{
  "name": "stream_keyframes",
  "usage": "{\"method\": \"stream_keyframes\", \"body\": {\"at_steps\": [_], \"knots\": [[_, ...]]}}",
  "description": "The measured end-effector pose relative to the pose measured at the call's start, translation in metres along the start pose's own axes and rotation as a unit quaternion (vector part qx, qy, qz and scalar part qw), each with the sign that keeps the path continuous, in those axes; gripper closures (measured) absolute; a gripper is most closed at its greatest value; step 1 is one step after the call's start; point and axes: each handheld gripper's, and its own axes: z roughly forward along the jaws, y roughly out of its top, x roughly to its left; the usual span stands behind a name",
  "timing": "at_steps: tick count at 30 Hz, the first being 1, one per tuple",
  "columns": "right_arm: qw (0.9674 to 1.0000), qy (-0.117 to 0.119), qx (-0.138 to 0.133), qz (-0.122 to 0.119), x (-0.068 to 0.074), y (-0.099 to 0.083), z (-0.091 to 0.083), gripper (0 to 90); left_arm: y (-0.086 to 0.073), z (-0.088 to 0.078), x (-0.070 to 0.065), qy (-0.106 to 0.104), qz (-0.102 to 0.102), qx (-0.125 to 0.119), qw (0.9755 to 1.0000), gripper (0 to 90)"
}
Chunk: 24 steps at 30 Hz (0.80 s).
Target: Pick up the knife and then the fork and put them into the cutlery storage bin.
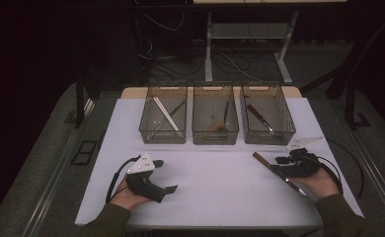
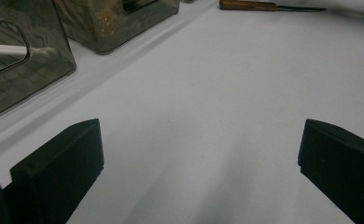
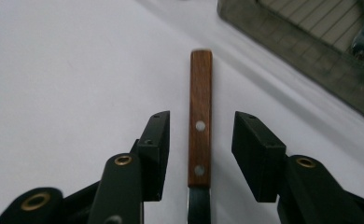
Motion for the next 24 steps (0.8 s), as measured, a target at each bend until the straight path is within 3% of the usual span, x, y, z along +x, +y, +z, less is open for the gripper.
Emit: {"method": "stream_keyframes", "body": {"at_steps": [4,15,20,24], "knots": [[0.9994,-0.002,0.033,-0.004,-0.001,-0.002,0.005,62.8,0.000,0.000,-0.001,0.000,0.000,-0.002,1.0000,0.0],[0.9977,-0.004,0.065,-0.019,0.001,-0.001,0.008,72.1,0.000,0.000,-0.002,-0.001,0.003,0.002,1.0000,0.0],[0.9950,-0.016,0.094,-0.030,0.004,0.003,0.011,75.8,0.000,0.000,-0.002,0.000,0.002,0.002,1.0000,0.0],[0.9907,-0.020,0.129,-0.039,0.006,0.012,0.014,75.9,0.001,0.000,-0.002,0.000,0.001,0.001,1.0000,0.0]]}}
